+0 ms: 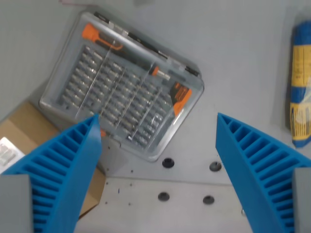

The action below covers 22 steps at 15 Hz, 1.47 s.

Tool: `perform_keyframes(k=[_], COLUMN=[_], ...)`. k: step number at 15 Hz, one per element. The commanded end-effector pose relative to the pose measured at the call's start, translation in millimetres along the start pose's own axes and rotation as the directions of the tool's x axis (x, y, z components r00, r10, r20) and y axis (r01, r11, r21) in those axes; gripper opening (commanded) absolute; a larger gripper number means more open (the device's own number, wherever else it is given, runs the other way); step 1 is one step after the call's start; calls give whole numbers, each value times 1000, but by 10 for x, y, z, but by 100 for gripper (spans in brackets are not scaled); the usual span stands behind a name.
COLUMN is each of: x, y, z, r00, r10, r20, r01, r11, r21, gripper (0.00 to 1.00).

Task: Move above the white socket

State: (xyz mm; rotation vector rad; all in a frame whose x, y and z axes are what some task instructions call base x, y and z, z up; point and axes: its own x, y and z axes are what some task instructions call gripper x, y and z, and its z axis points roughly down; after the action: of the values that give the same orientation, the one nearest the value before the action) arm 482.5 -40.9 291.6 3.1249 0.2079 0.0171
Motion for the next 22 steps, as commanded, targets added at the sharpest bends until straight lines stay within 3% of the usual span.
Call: perform_keyframes(k=[1, 14, 22], x=[157, 663, 891], y=[7, 21, 33], z=[58, 598, 851], r00=[994, 976, 966], r10=[-110, -217, -260], r20=[25, 14, 4], r01=[110, 218, 260], r11=[994, 976, 966], r21=[5, -1, -9], gripper=[100, 100, 100])
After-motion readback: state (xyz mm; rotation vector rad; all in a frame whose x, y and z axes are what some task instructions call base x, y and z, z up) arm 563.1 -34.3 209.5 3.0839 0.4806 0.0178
